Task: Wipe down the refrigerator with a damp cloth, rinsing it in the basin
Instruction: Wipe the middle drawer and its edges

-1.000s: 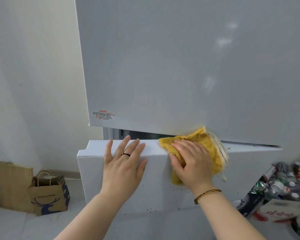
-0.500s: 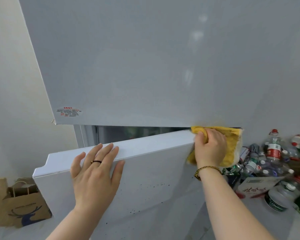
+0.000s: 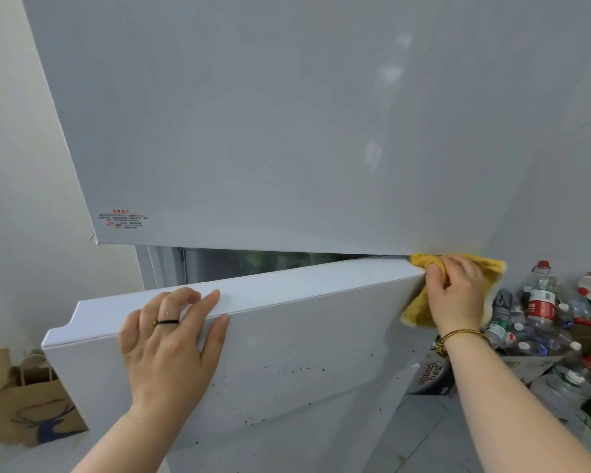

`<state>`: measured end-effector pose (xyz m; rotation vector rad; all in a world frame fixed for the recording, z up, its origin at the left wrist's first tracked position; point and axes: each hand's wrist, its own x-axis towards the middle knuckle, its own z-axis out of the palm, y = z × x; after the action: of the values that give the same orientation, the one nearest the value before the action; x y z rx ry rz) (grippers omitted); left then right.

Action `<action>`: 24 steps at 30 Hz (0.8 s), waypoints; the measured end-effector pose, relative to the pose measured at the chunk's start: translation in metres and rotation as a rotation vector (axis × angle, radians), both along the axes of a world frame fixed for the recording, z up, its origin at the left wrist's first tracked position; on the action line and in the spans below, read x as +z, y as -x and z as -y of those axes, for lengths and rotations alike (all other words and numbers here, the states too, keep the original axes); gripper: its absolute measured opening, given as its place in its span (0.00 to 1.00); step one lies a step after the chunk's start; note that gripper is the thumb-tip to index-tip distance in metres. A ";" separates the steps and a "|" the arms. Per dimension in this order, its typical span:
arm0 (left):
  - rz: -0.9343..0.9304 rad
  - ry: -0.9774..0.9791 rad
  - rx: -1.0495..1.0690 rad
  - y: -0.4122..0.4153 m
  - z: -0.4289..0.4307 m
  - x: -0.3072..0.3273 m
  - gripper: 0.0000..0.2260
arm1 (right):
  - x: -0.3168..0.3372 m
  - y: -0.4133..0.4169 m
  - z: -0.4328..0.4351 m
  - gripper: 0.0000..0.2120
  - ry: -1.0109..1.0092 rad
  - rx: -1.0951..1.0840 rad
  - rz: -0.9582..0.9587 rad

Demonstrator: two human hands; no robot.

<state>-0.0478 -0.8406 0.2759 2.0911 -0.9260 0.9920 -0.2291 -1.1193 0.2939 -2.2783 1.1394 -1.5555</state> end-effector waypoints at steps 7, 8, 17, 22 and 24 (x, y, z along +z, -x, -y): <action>0.004 -0.020 -0.042 -0.030 0.014 0.002 0.33 | -0.013 -0.037 -0.035 0.20 0.179 -0.014 0.008; 0.002 -0.015 -0.057 -0.036 0.017 0.001 0.32 | -0.015 -0.044 -0.040 0.19 0.235 0.011 -0.006; -0.094 0.325 -0.165 -0.068 -0.003 -0.011 0.19 | -0.024 -0.068 -0.055 0.18 0.306 0.007 -0.014; -0.825 0.464 -0.014 -0.078 -0.032 -0.007 0.38 | -0.024 -0.077 -0.064 0.18 0.308 0.016 0.001; -0.909 0.487 -0.108 -0.082 -0.026 -0.004 0.31 | -0.026 -0.081 -0.068 0.19 0.300 0.023 -0.010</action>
<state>0.0343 -0.8148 0.2719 1.7420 -0.2762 0.1095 -0.1478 -1.0510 0.2682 -2.4733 0.9307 -1.8155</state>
